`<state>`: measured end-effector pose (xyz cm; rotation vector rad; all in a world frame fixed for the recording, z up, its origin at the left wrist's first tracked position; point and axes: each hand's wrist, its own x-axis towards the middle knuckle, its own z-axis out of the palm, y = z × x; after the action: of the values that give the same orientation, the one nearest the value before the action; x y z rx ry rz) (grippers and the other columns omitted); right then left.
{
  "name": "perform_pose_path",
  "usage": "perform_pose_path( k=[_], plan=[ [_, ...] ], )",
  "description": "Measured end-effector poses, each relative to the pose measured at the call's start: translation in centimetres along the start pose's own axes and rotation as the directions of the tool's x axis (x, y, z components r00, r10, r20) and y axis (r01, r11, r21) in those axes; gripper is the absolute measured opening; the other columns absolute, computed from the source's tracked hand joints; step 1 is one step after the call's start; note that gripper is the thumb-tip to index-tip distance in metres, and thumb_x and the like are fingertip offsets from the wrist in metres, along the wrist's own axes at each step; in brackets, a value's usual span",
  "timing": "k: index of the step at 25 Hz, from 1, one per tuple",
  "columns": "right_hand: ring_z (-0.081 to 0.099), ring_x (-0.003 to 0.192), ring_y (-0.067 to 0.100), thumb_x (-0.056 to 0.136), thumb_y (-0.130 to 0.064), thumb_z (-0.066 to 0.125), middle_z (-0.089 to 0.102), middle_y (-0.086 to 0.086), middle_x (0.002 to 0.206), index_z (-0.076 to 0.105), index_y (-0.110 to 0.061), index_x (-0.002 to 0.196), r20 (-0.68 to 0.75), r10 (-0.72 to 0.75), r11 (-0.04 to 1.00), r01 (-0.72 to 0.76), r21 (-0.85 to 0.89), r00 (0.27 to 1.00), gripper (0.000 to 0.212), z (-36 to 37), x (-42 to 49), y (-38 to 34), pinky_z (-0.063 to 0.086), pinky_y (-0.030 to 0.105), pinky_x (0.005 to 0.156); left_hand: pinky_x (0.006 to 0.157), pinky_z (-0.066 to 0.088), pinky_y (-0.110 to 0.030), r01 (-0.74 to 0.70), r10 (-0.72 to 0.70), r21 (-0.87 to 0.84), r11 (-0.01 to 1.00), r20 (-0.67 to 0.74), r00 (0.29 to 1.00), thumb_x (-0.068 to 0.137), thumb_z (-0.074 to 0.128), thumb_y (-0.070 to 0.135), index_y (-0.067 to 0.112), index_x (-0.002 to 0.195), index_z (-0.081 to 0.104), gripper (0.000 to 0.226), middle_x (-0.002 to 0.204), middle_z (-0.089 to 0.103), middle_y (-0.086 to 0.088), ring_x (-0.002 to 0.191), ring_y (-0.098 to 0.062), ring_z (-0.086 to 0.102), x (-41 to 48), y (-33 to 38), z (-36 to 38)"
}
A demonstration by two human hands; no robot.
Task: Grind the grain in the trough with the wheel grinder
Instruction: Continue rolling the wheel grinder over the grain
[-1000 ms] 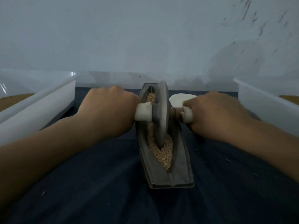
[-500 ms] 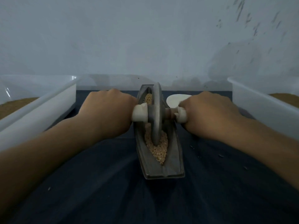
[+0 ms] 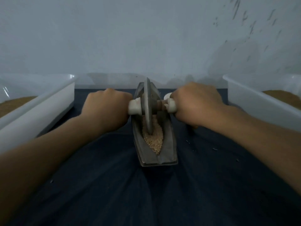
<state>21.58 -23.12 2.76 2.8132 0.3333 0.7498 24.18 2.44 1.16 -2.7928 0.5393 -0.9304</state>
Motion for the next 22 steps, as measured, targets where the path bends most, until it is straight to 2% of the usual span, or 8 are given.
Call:
perform_pose_path(
  k=[3,6,10,11,13,16,19,22],
  plan=[
    [0.042,0.048,0.012,0.071,-0.034,0.069,0.047,-0.008,0.058,0.061,-0.034,0.069,-0.042,0.006,0.999,-0.007,-0.046,0.999,0.008,0.5,0.9,-0.2,0.024,0.019,0.046,0.047,0.017,-0.020,0.000,0.000,0.041,0.999,0.001,1.000,0.076,0.061,0.036,0.038,0.075,0.049,0.012,0.061,0.041,0.012,0.048,-0.012,0.034,-0.2,-0.2,0.4],
    [0.048,0.062,0.021,0.083,-0.031,0.068,0.052,-0.002,0.074,0.065,-0.031,0.084,0.024,0.163,0.987,-0.164,0.002,0.986,0.003,1.8,4.5,-0.8,0.035,0.028,0.056,0.056,0.037,-0.031,0.102,-0.104,0.024,0.994,0.066,0.992,0.086,0.058,0.028,0.031,0.091,0.062,0.007,0.079,0.057,-0.001,0.068,-0.027,0.058,3.7,0.4,1.7],
    [0.055,0.073,0.023,0.086,-0.023,0.065,0.062,0.002,0.087,0.066,-0.025,0.090,0.223,0.190,0.971,-0.216,0.098,0.956,0.004,1.5,5.4,-0.7,0.044,0.031,0.061,0.068,0.043,-0.036,0.060,-0.068,0.048,0.997,0.185,0.980,0.087,0.058,0.027,0.029,0.105,0.066,0.019,0.100,0.064,-0.008,0.090,-0.034,0.064,6.7,0.8,0.1],
    [0.054,0.070,0.021,0.085,-0.027,0.067,0.060,0.000,0.083,0.066,-0.027,0.088,0.216,0.164,0.978,-0.187,0.089,0.963,0.003,1.1,4.2,-0.6,0.042,0.029,0.057,0.065,0.042,-0.036,0.031,-0.038,0.042,0.999,0.178,0.983,0.087,0.058,0.028,0.031,0.102,0.066,0.017,0.095,0.063,-0.005,0.086,-0.032,0.064,5.6,0.7,-0.2],
    [0.047,0.057,0.015,0.078,-0.032,0.070,0.053,-0.005,0.069,0.066,-0.032,0.081,0.070,0.093,0.995,-0.095,0.026,0.993,0.006,0.7,1.4,-0.5,0.032,0.024,0.048,0.055,0.036,-0.030,-0.008,0.007,0.008,1.000,0.124,0.992,0.084,0.060,0.033,0.036,0.089,0.060,0.005,0.077,0.055,0.005,0.065,-0.021,0.054,2.4,0.1,-0.4],
    [0.039,0.046,0.010,0.066,-0.036,0.068,0.047,-0.009,0.058,0.063,-0.035,0.071,-0.034,0.038,0.998,-0.039,-0.044,0.999,0.007,0.4,0.2,-0.3,0.023,0.018,0.044,0.046,0.021,-0.021,-0.036,0.040,-0.053,0.998,0.064,0.997,0.072,0.058,0.043,0.040,0.076,0.051,0.009,0.063,0.041,0.014,0.049,-0.009,0.035,0.0,-0.6,-0.4],
    [0.044,0.055,0.015,0.078,-0.034,0.068,0.052,-0.004,0.070,0.069,-0.032,0.084,0.076,0.141,0.990,-0.141,-0.009,0.987,0.006,1.3,3.8,-0.6,0.029,0.022,0.049,0.055,0.037,-0.030,0.039,-0.034,-0.034,0.999,0.135,0.990,0.081,0.059,0.036,0.037,0.092,0.062,0.011,0.076,0.052,0.008,0.064,-0.020,0.053,3.3,-0.5,1.4],
    [0.054,0.072,0.024,0.086,-0.024,0.064,0.059,0.002,0.088,0.069,-0.025,0.095,0.156,0.223,0.970,-0.234,0.061,0.962,0.011,2.2,7.0,-0.7,0.044,0.030,0.063,0.067,0.041,-0.035,0.063,-0.071,0.051,0.997,0.168,0.983,0.085,0.060,0.031,0.035,0.104,0.065,0.020,0.095,0.062,-0.003,0.083,-0.029,0.062,7.8,0.0,1.6]
  ],
)
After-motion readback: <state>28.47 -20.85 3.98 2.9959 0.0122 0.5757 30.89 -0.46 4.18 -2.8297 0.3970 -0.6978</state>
